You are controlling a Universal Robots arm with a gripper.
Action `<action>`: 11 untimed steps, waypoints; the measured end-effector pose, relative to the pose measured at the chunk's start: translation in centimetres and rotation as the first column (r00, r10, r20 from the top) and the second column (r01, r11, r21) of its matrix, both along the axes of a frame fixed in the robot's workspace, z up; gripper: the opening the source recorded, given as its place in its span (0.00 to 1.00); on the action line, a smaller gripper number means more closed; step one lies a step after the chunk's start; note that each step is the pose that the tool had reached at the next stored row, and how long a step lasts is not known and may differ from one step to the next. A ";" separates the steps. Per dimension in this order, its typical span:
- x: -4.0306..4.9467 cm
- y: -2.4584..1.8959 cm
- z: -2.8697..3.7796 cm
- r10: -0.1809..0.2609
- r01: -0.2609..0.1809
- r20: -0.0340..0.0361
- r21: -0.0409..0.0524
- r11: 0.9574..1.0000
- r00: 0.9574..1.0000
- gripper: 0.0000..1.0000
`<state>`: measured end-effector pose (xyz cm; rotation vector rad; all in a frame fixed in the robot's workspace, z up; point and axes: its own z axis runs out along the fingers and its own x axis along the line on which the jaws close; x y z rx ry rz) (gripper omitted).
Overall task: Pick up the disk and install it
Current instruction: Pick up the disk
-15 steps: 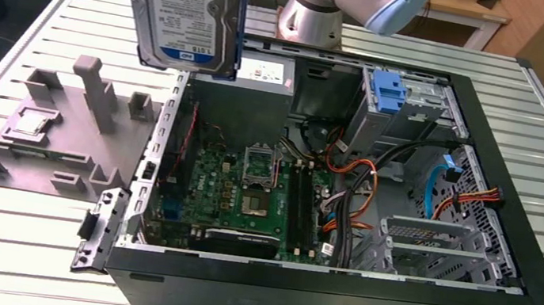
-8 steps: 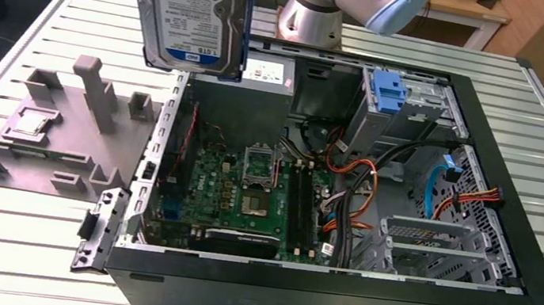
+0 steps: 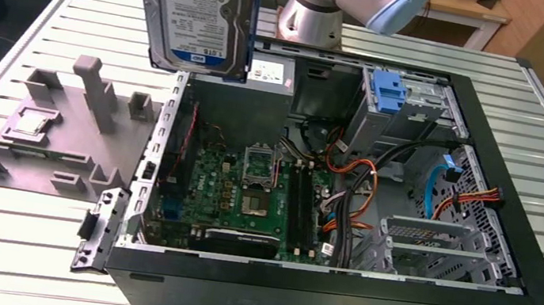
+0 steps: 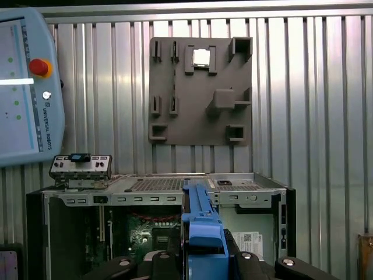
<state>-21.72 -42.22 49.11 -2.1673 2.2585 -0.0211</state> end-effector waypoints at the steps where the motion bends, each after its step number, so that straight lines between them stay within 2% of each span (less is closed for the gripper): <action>1: 0.07 0.00 0.00 0.000 0.000 0.000 0.000 1.000 1.000 0.36; 11: 0.71 -0.05 -0.01 0.000 0.000 0.000 0.000 1.000 1.000 0.36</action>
